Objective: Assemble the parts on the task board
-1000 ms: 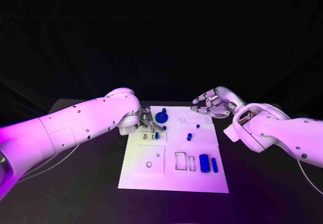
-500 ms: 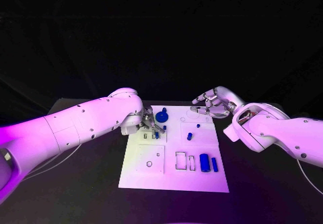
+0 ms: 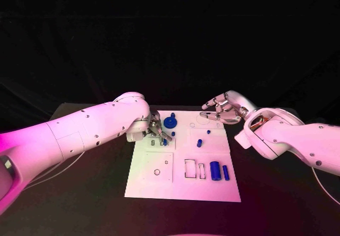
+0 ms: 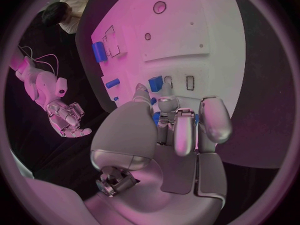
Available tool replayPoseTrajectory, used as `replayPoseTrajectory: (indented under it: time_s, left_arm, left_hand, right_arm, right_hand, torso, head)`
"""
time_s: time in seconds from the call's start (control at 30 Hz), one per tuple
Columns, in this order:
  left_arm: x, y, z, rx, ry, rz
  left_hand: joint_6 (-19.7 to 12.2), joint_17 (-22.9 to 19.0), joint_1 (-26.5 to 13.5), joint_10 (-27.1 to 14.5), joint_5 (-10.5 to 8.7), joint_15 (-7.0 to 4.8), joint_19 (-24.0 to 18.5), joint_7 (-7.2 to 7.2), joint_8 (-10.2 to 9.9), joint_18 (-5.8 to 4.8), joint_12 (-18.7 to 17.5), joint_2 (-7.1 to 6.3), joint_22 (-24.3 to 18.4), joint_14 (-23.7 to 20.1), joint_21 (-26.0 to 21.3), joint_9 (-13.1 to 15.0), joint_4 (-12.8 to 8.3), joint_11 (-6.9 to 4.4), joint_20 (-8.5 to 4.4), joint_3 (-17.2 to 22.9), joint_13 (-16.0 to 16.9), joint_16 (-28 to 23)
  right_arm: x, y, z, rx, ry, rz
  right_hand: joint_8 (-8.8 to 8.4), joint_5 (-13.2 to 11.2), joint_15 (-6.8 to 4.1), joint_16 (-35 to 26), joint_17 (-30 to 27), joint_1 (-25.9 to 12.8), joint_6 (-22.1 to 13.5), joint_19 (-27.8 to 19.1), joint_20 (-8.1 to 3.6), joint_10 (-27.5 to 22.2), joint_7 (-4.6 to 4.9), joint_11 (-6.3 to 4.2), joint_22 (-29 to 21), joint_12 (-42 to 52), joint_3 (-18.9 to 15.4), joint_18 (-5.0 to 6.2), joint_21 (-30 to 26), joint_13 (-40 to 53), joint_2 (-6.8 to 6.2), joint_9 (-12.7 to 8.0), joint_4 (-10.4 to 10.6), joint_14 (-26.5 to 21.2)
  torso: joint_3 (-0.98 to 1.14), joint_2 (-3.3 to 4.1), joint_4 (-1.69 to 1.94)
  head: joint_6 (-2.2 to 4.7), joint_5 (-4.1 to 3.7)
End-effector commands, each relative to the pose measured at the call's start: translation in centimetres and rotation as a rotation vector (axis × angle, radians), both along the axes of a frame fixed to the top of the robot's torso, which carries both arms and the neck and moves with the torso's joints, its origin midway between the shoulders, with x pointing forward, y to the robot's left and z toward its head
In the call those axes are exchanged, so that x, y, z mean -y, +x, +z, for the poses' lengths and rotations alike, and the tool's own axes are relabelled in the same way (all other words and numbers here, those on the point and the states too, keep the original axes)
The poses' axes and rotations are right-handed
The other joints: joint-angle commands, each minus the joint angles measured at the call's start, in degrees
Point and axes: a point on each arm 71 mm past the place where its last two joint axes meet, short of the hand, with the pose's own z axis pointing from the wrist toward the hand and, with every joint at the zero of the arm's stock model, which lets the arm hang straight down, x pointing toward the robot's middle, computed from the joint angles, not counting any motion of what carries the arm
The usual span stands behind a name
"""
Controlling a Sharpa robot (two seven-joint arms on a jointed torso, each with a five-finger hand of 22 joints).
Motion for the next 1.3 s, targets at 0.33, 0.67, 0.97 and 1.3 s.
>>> replayPoseTrajectory:
  time_s: [0.33,0.67,0.97,1.3]
  left_arm:
    - [0.4,-0.09,-0.03,-0.01,-0.003,-0.019]
    - [0.55,-0.1,-0.07,-0.013,-0.012,-0.022]
    - [0.49,-0.11,-0.15,-0.027,-0.018,-0.025]
    - [0.23,-0.03,-0.18,-0.034,-0.049,-0.005]
  left_hand:
    - [-1.3,5.1,4.3,-0.5,-0.12,-0.54,-0.2,-0.02,0.9,-0.93,0.2,1.85,0.7,3.3,0.7,1.7,-0.8,-0.18,0.26,4.6,0.1,-0.3]
    - [-1.8,5.2,6.2,-0.7,-0.15,-0.64,-0.2,-0.19,1.1,-0.99,-0.1,1.94,1.2,3.3,1.0,2.6,-1.3,-0.34,0.2,8.1,-0.1,-0.3]
    - [-2.5,5.3,9.2,-1.3,-0.1,-0.87,-0.3,-0.42,0.8,-1.04,-1.2,1.26,1.7,3.3,1.4,3.2,-2.5,-0.59,0.05,13.7,-0.9,-0.4]
    - [-2.7,5.6,9.0,-0.9,0.29,-0.54,-0.5,-0.47,0.2,-0.94,-2.7,-4.56,2.2,3.4,1.7,4.4,-3.8,-0.34,-0.14,31.3,-1.7,-0.5]
  right_arm:
    - [-0.21,0.0,-0.25,-0.008,-0.011,0.017]
    - [-0.26,0.01,-0.35,-0.012,-0.013,0.018]
    - [-0.3,0.0,-0.44,-0.017,-0.015,0.021]
    - [-0.29,-0.01,-0.49,-0.019,-0.015,0.021]
  right_hand:
    - [0.27,0.4,-0.4,-0.3,4.2,0.0,0.4,-0.3,-0.06,-0.1,-0.07,-0.23,8.7,-0.2,0.0,0.95,-0.5,-0.1,0.75,0.1,0.2,3.1]
    - [0.28,0.6,-0.41,-0.3,4.2,0.0,0.4,-0.4,-0.08,-0.1,-0.07,-0.24,8.7,-0.2,0.0,0.97,-0.6,-0.1,0.83,0.1,0.1,3.1]
    - [0.31,1.0,-0.43,-0.3,4.3,0.1,0.4,-0.3,-0.1,0.0,-0.08,-0.27,8.7,-0.2,0.0,0.96,-0.5,-0.1,0.91,0.1,0.1,3.1]
    - [0.32,1.2,-0.44,-0.3,4.3,0.1,0.4,-0.3,-0.11,0.0,-0.08,-0.27,8.7,-0.2,0.0,0.96,-0.6,-0.1,0.92,0.1,0.0,3.1]
  torso:
    - [0.01,0.02,-0.01]
    - [0.03,0.03,0.0]
    - [0.06,0.03,0.02]
    - [0.03,0.02,0.04]
  head:
    - [-0.1,0.12]
    - [-0.23,0.12]
    - [-0.35,0.14]
    - [-0.28,0.26]
